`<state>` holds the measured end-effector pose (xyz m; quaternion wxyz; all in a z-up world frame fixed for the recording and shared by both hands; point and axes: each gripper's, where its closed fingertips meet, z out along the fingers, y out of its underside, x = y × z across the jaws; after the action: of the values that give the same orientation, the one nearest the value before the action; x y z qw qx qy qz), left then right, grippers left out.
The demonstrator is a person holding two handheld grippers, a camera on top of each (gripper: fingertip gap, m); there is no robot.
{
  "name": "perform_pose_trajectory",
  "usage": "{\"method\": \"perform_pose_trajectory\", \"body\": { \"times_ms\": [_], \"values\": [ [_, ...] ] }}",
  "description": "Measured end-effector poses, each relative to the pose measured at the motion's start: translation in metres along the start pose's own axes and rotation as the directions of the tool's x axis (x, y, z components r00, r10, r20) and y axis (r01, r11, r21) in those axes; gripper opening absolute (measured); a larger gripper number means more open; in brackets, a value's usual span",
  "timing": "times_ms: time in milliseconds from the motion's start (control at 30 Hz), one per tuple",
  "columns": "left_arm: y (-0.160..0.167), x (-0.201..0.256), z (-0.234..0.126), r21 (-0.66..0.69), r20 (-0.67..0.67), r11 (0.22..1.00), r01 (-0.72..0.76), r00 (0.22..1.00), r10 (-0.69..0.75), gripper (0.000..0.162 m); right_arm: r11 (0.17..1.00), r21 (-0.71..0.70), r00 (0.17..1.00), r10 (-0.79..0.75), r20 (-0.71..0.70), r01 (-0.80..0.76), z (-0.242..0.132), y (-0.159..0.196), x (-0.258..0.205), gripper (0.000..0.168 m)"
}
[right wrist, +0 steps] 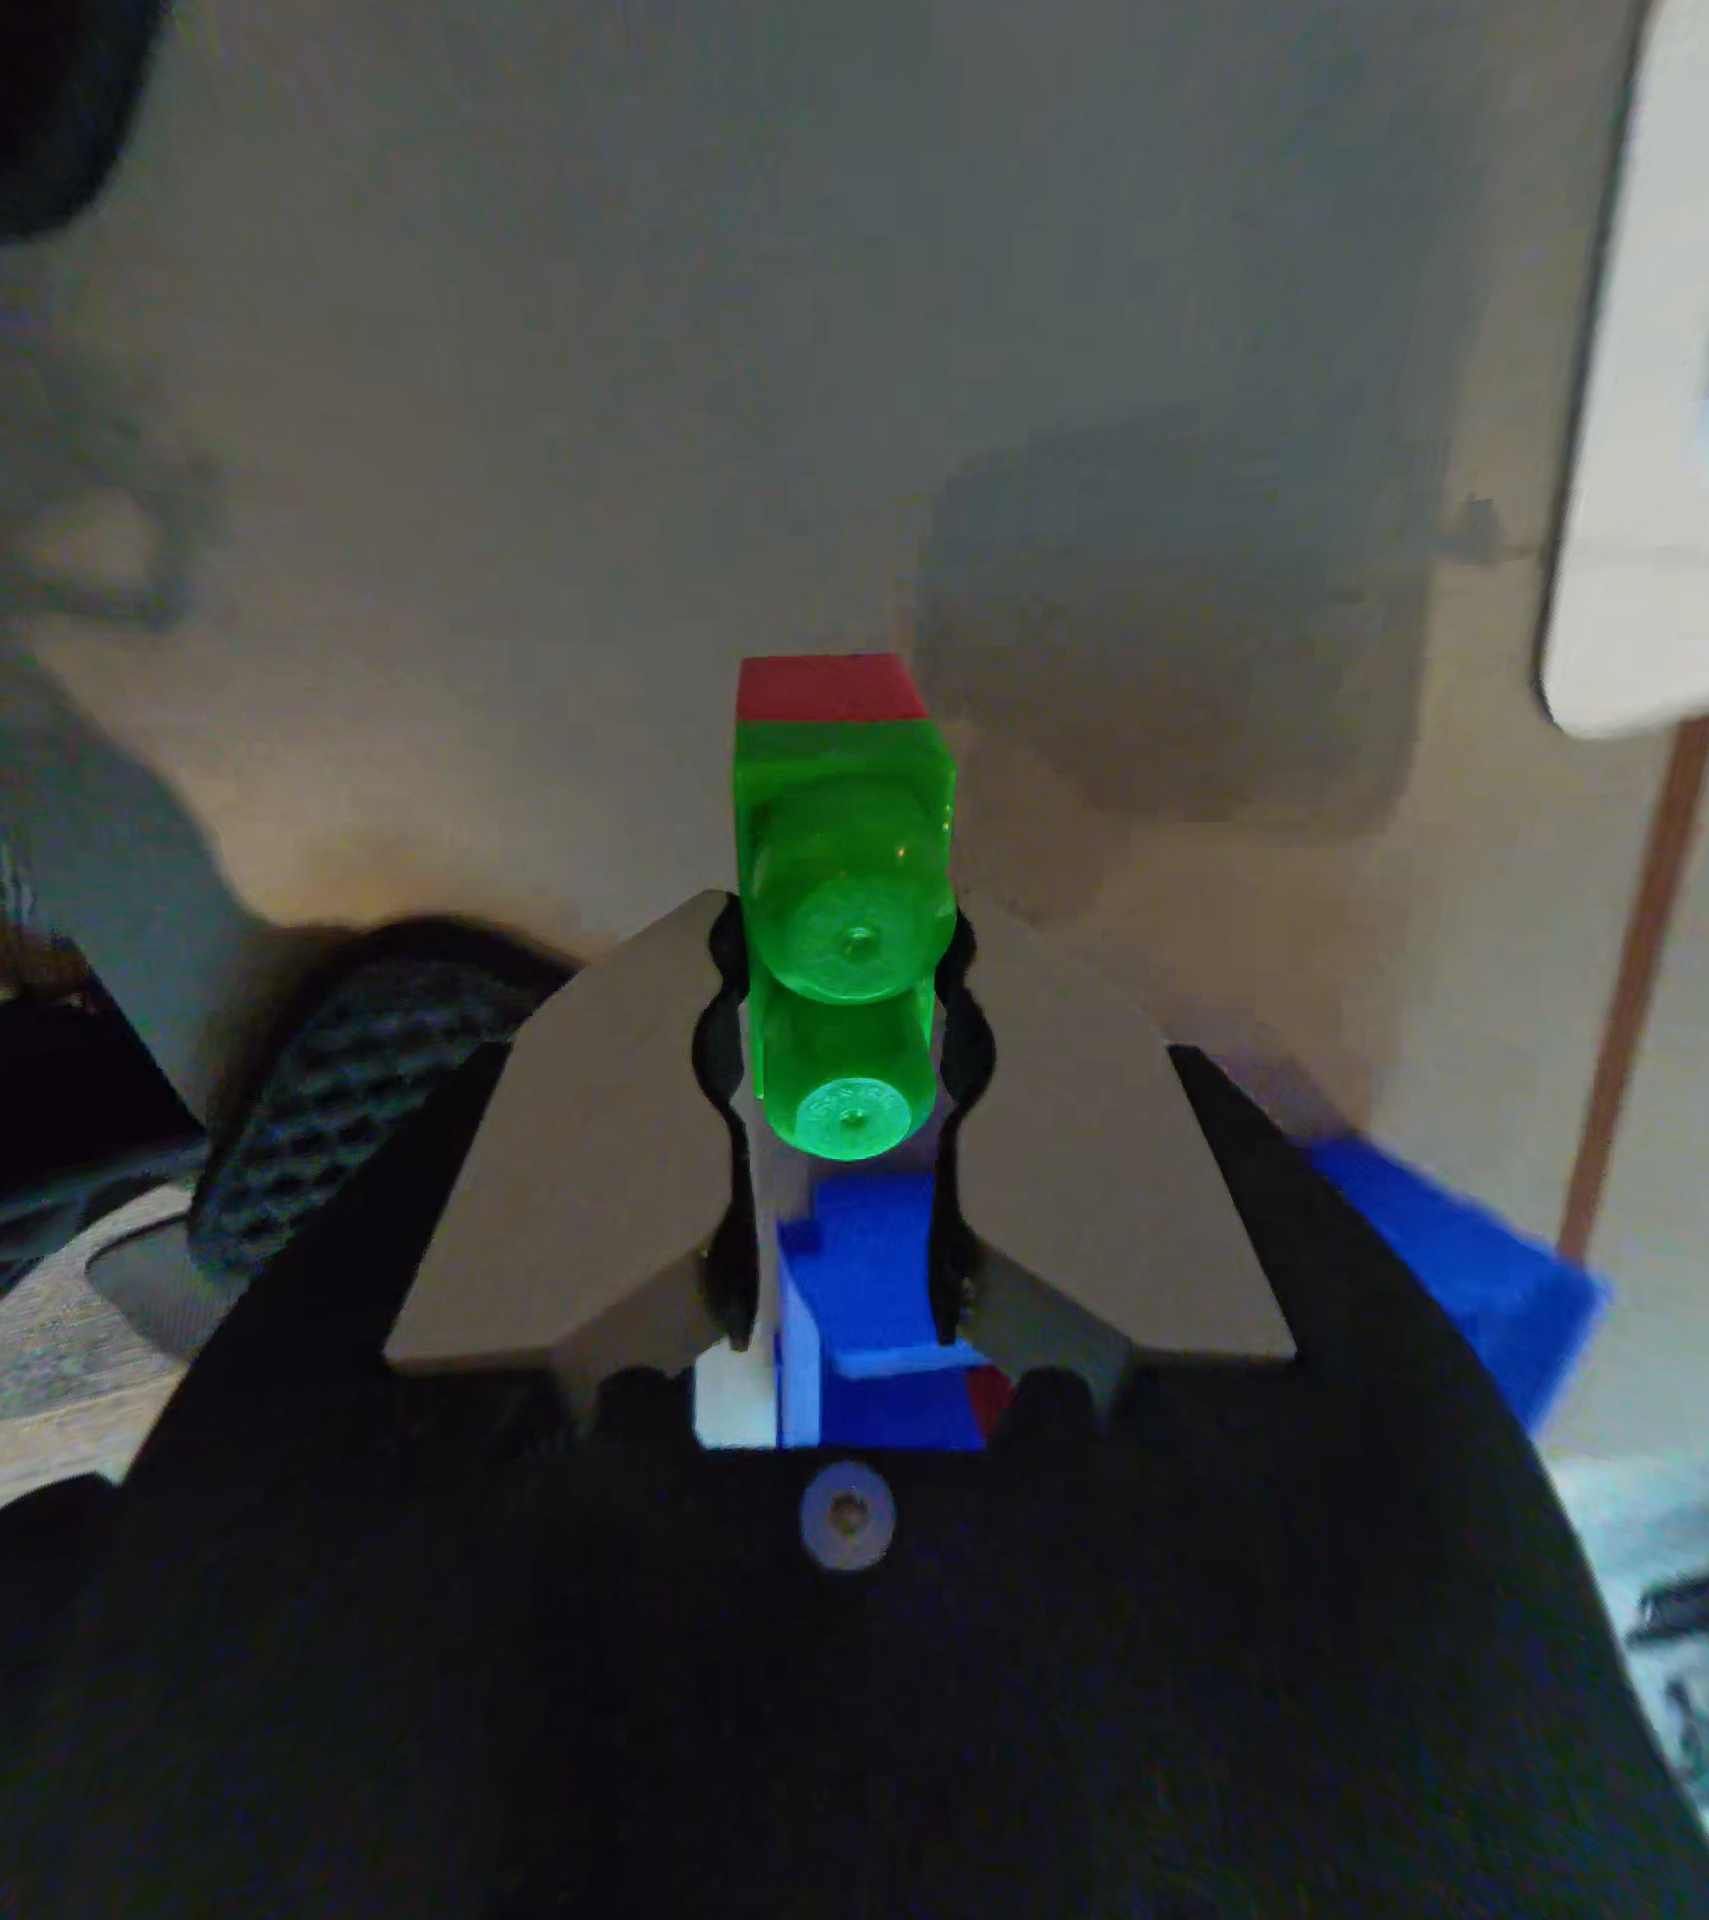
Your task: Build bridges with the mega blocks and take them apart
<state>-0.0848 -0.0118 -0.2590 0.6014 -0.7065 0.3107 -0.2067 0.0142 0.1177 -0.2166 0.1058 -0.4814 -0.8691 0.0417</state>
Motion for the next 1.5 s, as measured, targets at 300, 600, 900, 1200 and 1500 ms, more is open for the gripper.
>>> {"method": "perform_pose_trajectory", "body": {
  "times_ms": [300, 600, 900, 1200, 1500],
  "values": [
    [-0.004, -0.002, -0.002, 0.02, 0.017, 1.0, -0.005, 1.0, 0.005, 0.091, 0.871, -0.171, 0.886, 0.437, -0.158, -0.46, -0.055, 0.177, 0.039, 0.035],
    [-0.003, -0.002, -0.002, 0.011, 0.02, 1.0, -0.009, 1.0, 0.009, 0.089, 0.763, -0.222, 0.794, 0.597, -0.117, -0.607, 0.016, 0.24, 0.036, 0.035],
    [0.0, -0.002, -0.001, -0.006, 0.014, 1.0, -0.005, 1.0, 0.005, 0.089, 0.715, -0.254, 0.754, 0.646, -0.118, -0.652, 0.06, 0.247, 0.045, 0.035],
    [-0.001, -0.001, -0.001, -0.009, 0.01, 1.0, -0.007, 1.0, 0.007, 0.09, 0.718, -0.202, 0.744, 0.657, -0.118, -0.666, 0.054, 0.242, 0.048, 0.048],
    [-0.001, -0.004, -0.001, -0.013, 0.026, 1.0, 0.002, 1.0, -0.002, 0.089, 0.837, 0.183, 0.78, 0.547, -0.303, -0.516, -0.025, 0.171, 0.065, 0.06]
  ]
}}
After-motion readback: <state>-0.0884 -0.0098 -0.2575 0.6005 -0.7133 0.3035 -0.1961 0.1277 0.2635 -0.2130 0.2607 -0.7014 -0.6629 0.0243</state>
